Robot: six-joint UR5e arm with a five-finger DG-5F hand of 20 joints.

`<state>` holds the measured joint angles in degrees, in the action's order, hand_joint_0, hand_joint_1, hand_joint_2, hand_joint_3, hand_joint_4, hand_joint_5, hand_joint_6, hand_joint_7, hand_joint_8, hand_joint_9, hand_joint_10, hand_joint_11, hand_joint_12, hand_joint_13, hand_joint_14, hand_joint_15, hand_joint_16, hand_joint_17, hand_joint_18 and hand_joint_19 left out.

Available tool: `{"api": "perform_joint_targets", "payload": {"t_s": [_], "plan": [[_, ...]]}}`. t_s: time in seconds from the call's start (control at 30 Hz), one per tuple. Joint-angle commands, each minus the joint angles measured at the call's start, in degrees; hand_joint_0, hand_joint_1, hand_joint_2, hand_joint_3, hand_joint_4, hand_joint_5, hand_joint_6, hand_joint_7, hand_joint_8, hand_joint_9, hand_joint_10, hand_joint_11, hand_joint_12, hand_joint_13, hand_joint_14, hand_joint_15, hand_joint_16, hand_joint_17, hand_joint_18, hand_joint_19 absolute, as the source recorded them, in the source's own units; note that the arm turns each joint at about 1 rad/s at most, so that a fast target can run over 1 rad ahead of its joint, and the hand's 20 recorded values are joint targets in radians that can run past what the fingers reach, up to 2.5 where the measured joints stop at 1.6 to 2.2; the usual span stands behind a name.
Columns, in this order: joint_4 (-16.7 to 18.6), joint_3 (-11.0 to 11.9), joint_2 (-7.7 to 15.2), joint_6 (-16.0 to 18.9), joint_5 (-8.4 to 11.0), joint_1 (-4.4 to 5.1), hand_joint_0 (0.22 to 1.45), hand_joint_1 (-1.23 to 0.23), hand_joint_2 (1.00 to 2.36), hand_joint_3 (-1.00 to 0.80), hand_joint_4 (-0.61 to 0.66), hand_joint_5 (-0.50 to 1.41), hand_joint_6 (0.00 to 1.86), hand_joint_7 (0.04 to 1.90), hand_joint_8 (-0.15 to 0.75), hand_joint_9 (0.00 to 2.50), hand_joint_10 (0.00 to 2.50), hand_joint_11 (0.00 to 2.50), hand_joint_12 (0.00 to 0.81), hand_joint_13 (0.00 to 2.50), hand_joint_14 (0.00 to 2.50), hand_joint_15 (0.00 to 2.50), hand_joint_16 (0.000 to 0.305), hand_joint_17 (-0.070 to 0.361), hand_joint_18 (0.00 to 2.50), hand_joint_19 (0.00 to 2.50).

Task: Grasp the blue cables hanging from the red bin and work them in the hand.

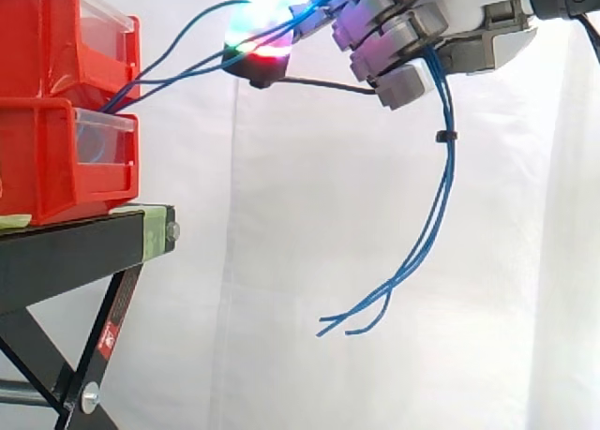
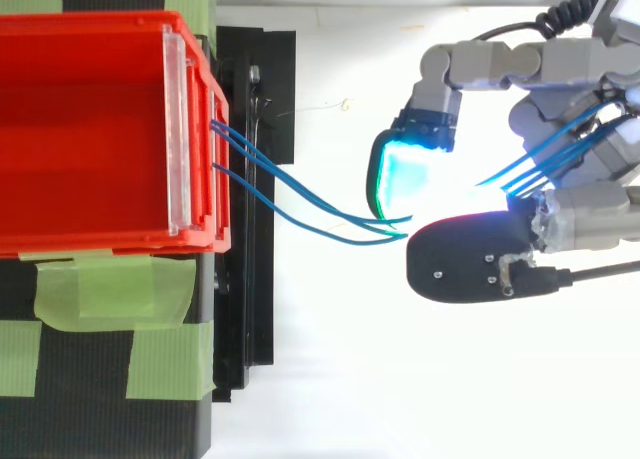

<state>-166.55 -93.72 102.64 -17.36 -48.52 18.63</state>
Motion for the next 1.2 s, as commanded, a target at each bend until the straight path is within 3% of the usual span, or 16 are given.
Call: {"api": "perform_joint_targets", "payload": {"t_s": [0.0, 0.37, 1.17], "plan": [[-0.01, -0.06, 0.02, -0.57, -0.09, 0.01, 0.83, -0.70, 1.01, -0.06, 0.14, 0.71, 0.08, 1.57, 0.409, 1.03, 2.50, 2.50, 0.507, 1.19, 2.50, 1.68, 0.069, 0.155, 1.64, 0.92], [-0.09, -0.06, 0.02, -0.83, -0.09, 0.01, 0.84, -0.69, 1.02, -0.06, 0.14, 0.41, 0.73, 1.30, 0.415, 0.92, 2.50, 2.50, 0.509, 1.13, 2.50, 1.68, 0.066, 0.148, 1.57, 0.95], [-0.18, -0.06, 0.02, -0.83, 0.18, 0.01, 0.84, -0.69, 1.01, 0.07, 0.15, 0.28, 1.04, 1.19, 0.421, 0.83, 2.50, 2.50, 0.530, 1.12, 2.50, 1.61, 0.073, 0.164, 1.55, 0.80]]}}
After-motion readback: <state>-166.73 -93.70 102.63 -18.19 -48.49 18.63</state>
